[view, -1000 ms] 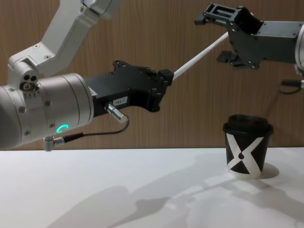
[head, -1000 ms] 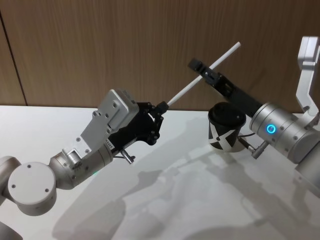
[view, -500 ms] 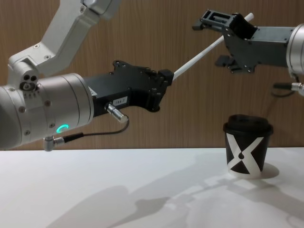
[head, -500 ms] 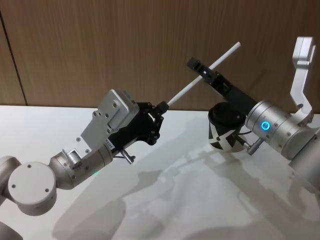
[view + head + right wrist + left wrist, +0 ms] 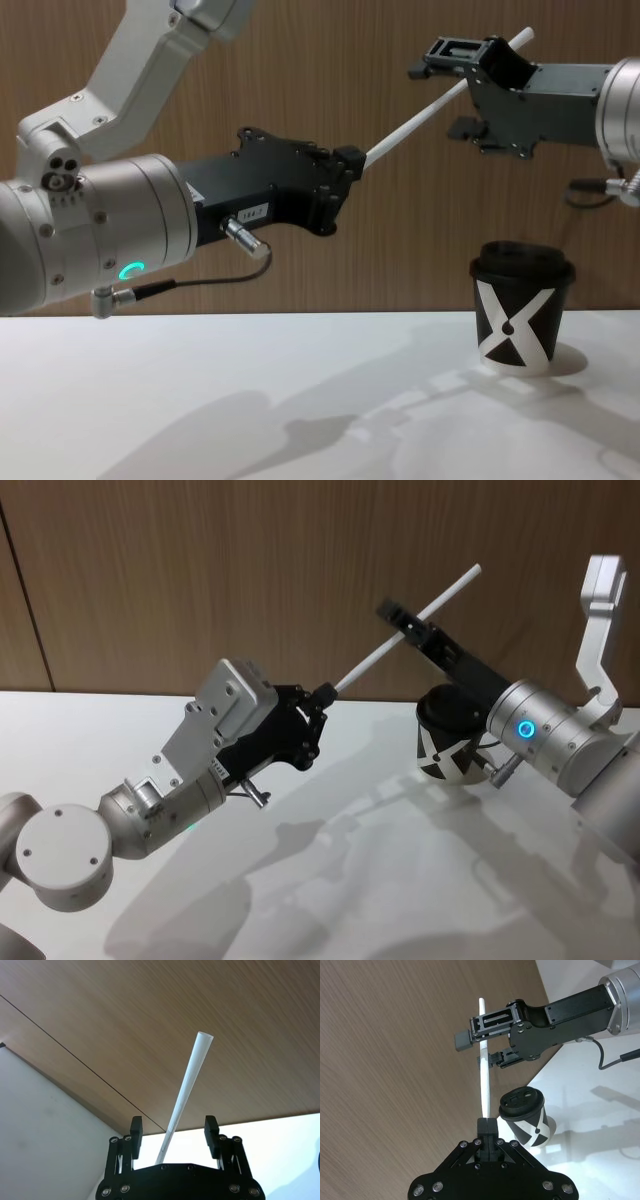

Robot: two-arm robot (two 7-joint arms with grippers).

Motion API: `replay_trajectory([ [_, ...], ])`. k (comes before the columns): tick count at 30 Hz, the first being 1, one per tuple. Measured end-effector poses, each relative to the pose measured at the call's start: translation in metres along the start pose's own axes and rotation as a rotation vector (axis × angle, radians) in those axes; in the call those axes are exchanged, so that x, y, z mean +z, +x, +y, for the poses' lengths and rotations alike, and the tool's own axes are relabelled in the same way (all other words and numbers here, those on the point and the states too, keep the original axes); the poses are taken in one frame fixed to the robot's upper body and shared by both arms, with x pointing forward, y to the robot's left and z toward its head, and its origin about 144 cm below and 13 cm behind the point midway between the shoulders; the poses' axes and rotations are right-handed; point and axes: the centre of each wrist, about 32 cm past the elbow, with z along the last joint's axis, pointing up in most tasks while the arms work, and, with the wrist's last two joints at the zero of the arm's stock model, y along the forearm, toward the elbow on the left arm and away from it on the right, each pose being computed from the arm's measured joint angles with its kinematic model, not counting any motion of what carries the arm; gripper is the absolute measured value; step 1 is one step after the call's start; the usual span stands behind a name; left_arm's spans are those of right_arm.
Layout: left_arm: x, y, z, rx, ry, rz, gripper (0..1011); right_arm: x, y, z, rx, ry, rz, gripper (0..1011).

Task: Pick up the straw with one hand, pass it to the other hand, and insert it into the cup.

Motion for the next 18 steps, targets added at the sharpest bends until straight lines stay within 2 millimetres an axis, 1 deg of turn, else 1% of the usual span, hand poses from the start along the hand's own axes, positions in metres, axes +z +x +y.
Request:
replay_trajectory([
  [2, 0.0000, 0.0000, 0.0000, 0.000, 0.000, 0.000, 1, -0.0001, 0.0003, 0.0003, -0.002, 0.000, 0.001, 731],
  [3, 0.0000, 0.0000, 0.0000, 0.000, 0.000, 0.000, 0, -0.0001, 0.0004, 0.0005, -0.002, 0.001, 0.001, 705],
  [4, 0.0000, 0.0000, 0.0000, 0.000, 0.000, 0.000, 0, 0.0000, 0.0004, 0.0006, -0.003, 0.001, 0.001, 705],
  [5, 0.0000, 0.0000, 0.0000, 0.000, 0.000, 0.000, 0, 0.0000, 0.0005, 0.0007, -0.003, 0.001, 0.001, 646],
  [7, 0.0000, 0.0000, 0.0000, 0.000, 0.000, 0.000, 0, 0.0000, 0.0006, 0.0008, -0.003, 0.001, 0.001, 565],
  [8, 0.0000, 0.0000, 0.0000, 0.000, 0.000, 0.000, 0, -0.0001, 0.0007, 0.0010, -0.004, 0.001, 0.001, 546],
  [9, 0.0000, 0.0000, 0.0000, 0.000, 0.000, 0.000, 0, -0.0001, 0.0007, 0.0011, -0.004, 0.001, 0.001, 506],
  [10, 0.0000, 0.0000, 0.0000, 0.000, 0.000, 0.000, 0, -0.0001, 0.0007, 0.0012, -0.004, 0.001, 0.001, 506],
  [11, 0.0000, 0.0000, 0.0000, 0.000, 0.000, 0.000, 0, -0.0001, 0.0007, 0.0012, -0.004, 0.001, 0.001, 473],
  [15, 0.0000, 0.0000, 0.0000, 0.000, 0.000, 0.000, 0, -0.0003, 0.0008, 0.0015, -0.005, 0.001, 0.002, 304],
  [16, 0.0000, 0.0000, 0.0000, 0.000, 0.000, 0.000, 0, -0.0003, 0.0008, 0.0015, -0.005, 0.001, 0.002, 304],
  [17, 0.0000, 0.0000, 0.0000, 0.000, 0.000, 0.000, 0, -0.0004, 0.0009, 0.0016, -0.005, 0.001, 0.002, 283],
  [18, 0.0000, 0.0000, 0.0000, 0.000, 0.000, 0.000, 0, -0.0004, 0.0009, 0.0016, -0.005, 0.001, 0.002, 225],
])
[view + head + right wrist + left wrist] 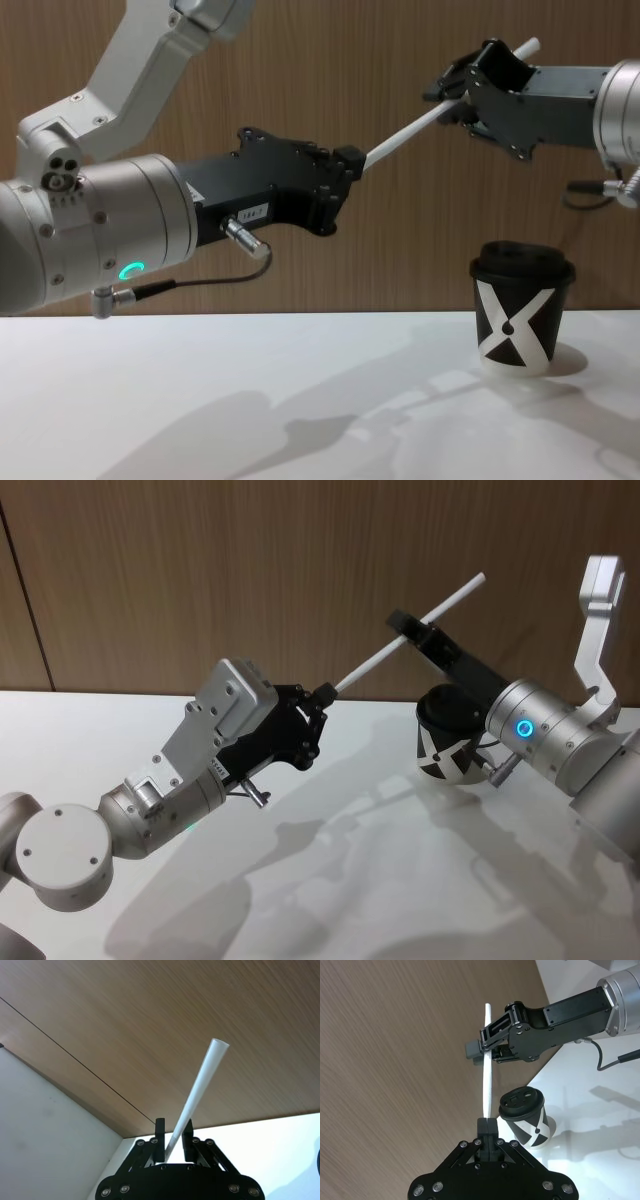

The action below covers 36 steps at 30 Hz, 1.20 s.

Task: Pick up the straw with one hand, pass it to the other hand, and insert it into the cup.

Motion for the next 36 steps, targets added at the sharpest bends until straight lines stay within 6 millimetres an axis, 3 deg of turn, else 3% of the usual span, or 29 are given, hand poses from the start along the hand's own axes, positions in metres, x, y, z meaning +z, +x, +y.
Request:
replay_trajectory([
  [6, 0.0000, 0.0000, 0.0000, 0.000, 0.000, 0.000, 0, 0.0001, 0.0001, 0.0002, 0.000, 0.001, 0.000, 65],
  [9, 0.0000, 0.0000, 0.0000, 0.000, 0.000, 0.000, 0, 0.0001, 0.0001, 0.0002, -0.001, 0.001, 0.000, 32],
  [36, 0.0000, 0.0000, 0.0000, 0.000, 0.000, 0.000, 0, 0.0001, 0.0004, 0.0003, -0.002, 0.001, 0.001, 5],
])
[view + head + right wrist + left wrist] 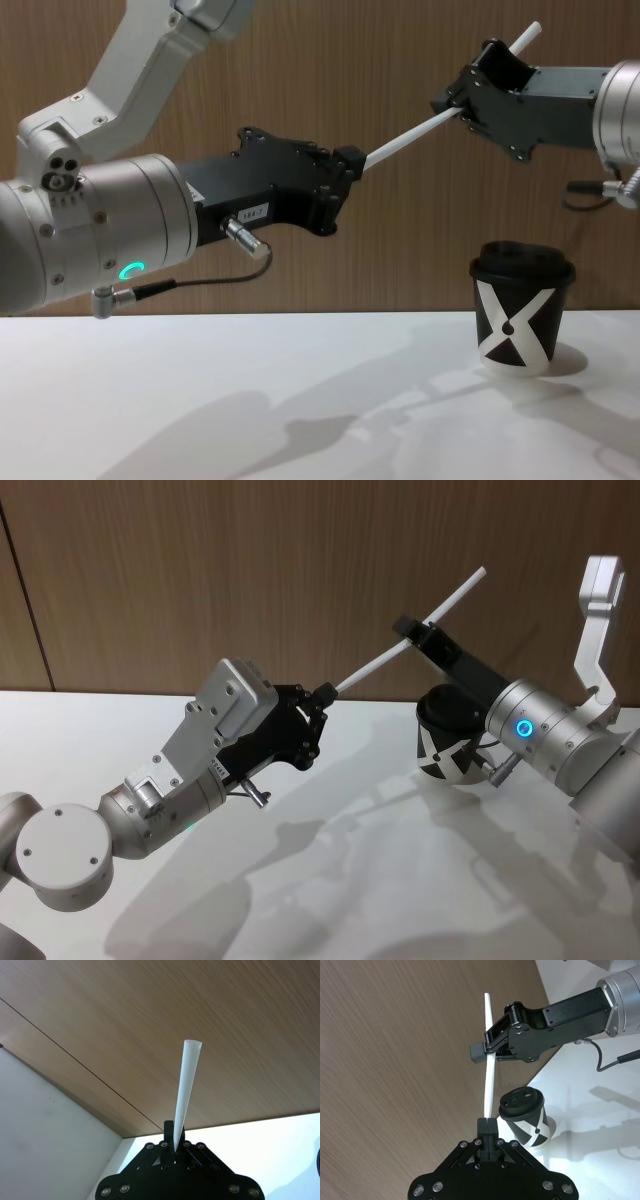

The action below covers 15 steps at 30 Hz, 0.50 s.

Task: Pick up the straw with one hand, pass it to the other hand, and insert it into the cup.

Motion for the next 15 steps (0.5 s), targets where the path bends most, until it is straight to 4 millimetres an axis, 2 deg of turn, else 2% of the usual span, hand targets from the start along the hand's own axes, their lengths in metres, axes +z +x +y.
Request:
replay_trajectory([
  [7, 0.0000, 0.0001, 0.0000, 0.000, 0.000, 0.000, 140, 0.0002, 0.0001, -0.0001, -0.001, 0.001, 0.000, 5],
  [15, 0.0000, 0.0000, 0.0000, 0.000, 0.000, 0.000, 386, 0.0000, 0.0003, 0.0002, -0.002, 0.009, -0.007, 5],
])
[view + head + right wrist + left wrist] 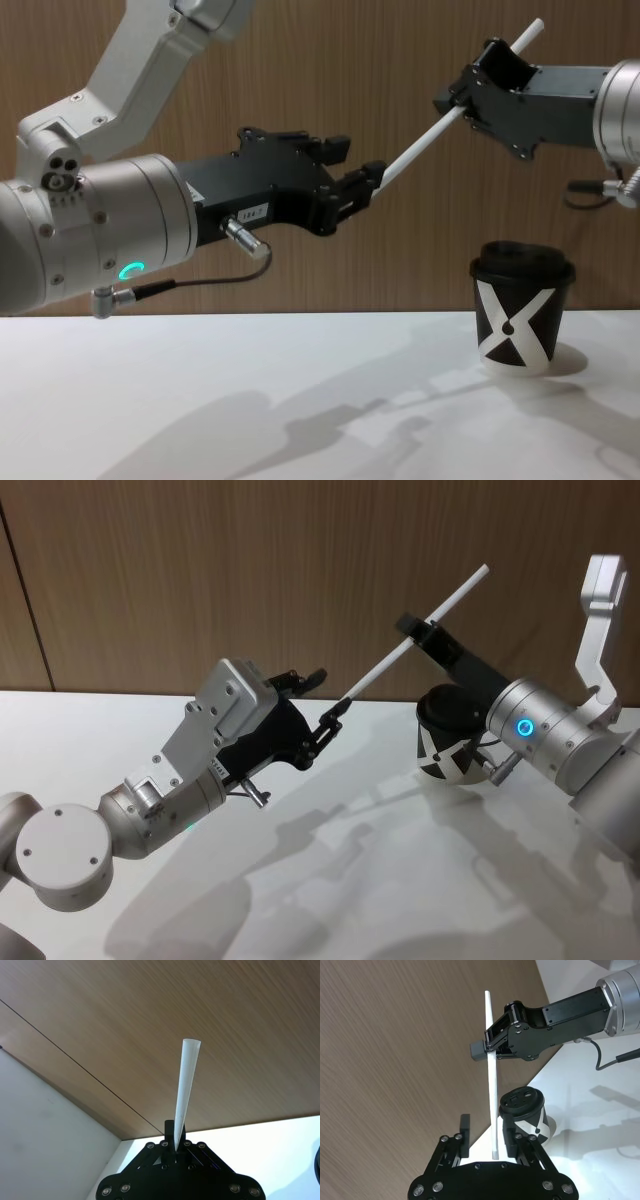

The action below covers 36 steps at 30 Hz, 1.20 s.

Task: Pick up the straw with one hand, pass it to the other hand, and insert it into the cup.

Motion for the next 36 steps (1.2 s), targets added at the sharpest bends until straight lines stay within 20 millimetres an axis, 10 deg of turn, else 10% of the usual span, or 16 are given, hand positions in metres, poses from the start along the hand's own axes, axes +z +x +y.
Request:
replay_trajectory([
  [20, 0.000, 0.000, 0.000, 0.000, 0.000, 0.000, 992, 0.007, 0.003, -0.003, -0.035, 0.043, -0.232, 5],
  [36, 0.000, 0.000, 0.000, 0.000, 0.000, 0.000, 1003, 0.030, 0.009, -0.014, -0.073, 0.124, -0.537, 5],
])
